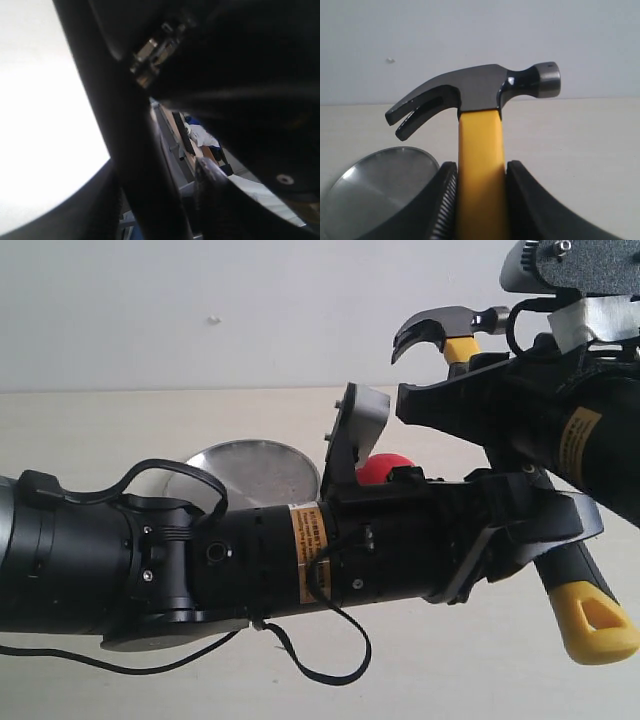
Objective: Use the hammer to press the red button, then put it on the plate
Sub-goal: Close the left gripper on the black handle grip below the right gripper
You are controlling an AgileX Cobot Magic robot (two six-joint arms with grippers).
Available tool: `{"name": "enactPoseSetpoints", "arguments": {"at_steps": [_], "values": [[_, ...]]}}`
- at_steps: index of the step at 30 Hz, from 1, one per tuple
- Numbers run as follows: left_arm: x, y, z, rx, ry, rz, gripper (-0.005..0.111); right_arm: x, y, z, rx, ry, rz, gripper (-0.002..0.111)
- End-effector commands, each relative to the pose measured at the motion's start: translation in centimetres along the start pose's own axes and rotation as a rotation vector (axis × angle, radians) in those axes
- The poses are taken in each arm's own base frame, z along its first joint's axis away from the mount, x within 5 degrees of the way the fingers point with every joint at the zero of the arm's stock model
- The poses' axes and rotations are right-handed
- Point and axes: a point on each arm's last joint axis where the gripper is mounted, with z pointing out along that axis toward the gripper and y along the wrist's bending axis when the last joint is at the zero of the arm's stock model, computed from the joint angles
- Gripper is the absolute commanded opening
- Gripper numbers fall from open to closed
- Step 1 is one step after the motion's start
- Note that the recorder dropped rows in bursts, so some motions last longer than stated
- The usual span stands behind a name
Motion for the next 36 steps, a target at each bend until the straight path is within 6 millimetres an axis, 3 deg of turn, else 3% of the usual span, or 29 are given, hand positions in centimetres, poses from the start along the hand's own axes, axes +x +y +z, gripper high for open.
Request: {"name": "enactPoseSetpoints", "arguments": {"at_steps": [1, 8, 10, 13, 14, 36], "values": [[-1.07, 0.03, -0.19, 0.007, -0.048, 0.000, 0.044, -0.75, 0.41, -0.14, -0.027, -0.029, -0.011, 0.000], [-1.13, 0.09, -0.22, 0.004, -0.050, 0.011, 0.042, -0.65, 0.56, -0.15, -0.044, -0.019, -0.011, 0.000], [-1.13, 0.09, -0.22, 0.003, -0.050, 0.029, 0.032, -0.60, 0.66, -0.15, -0.055, -0.013, -0.013, 0.000], [-1.11, 0.09, -0.21, 0.003, -0.048, 0.050, 0.004, -0.61, 0.67, -0.15, -0.055, -0.014, -0.014, 0.000], [-1.09, 0.08, -0.21, 0.003, -0.046, 0.067, 0.001, -0.64, 0.61, -0.15, -0.049, -0.018, -0.016, 0.000], [-0.72, 0.59, -0.22, -0.052, 0.002, 0.221, 0.000, -0.48, 0.33, -0.14, -0.018, -0.001, -0.109, 0.000]]}}
